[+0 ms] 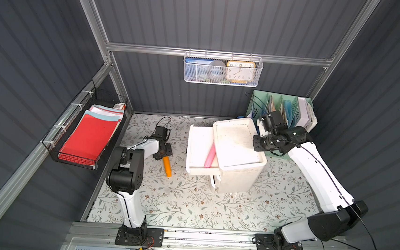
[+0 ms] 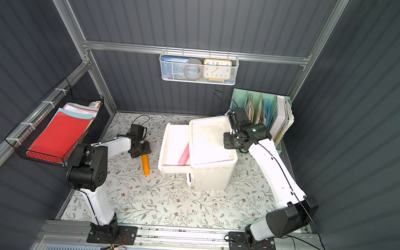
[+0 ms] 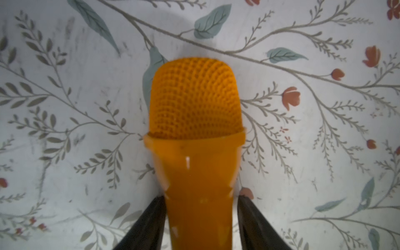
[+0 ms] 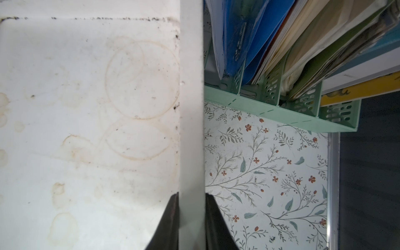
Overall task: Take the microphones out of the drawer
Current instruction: Place the microphone at the center of the board.
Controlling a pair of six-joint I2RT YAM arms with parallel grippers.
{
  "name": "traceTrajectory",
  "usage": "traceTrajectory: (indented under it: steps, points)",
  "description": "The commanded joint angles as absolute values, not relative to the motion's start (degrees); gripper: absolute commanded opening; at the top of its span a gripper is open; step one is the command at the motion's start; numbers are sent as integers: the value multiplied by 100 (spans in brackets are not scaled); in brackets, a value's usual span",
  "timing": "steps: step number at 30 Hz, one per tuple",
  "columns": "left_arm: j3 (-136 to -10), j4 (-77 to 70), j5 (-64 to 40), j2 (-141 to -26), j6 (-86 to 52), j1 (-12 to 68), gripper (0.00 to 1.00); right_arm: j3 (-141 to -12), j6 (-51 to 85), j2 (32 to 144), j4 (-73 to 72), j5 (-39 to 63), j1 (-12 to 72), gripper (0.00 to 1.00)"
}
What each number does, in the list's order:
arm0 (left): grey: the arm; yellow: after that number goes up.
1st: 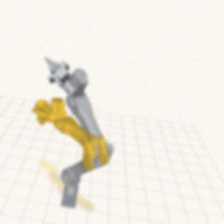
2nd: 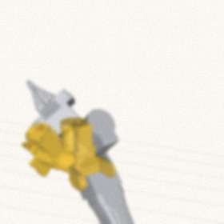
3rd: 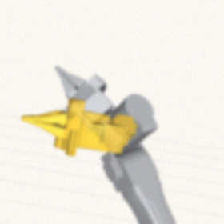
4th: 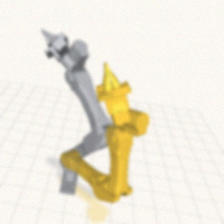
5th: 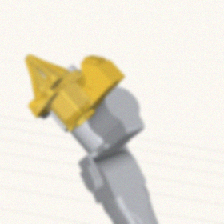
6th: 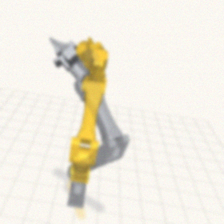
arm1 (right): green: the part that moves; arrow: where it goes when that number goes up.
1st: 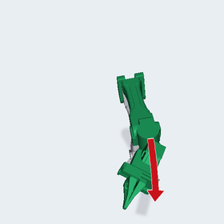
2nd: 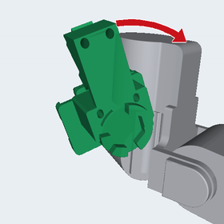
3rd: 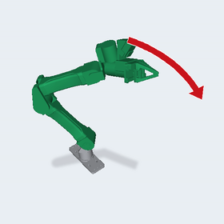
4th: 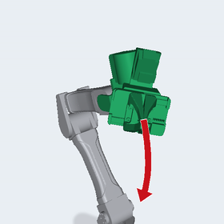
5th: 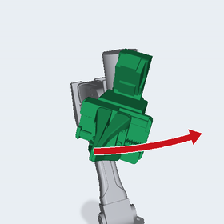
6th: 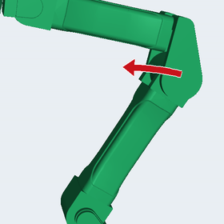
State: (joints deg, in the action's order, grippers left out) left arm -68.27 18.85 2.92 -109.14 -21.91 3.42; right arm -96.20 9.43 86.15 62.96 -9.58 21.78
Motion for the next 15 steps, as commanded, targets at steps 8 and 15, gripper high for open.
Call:
traceTrajectory:
  steps: [8,15]
  points:
    - [-7078,2508,44,-10788,-2198,314,67,-9491,978,8894,6459,-949,2097,18]
    - [-7517,2860,56,-10215,-2108,312,69,-9570,983,8918,6511,-922,2101,20]
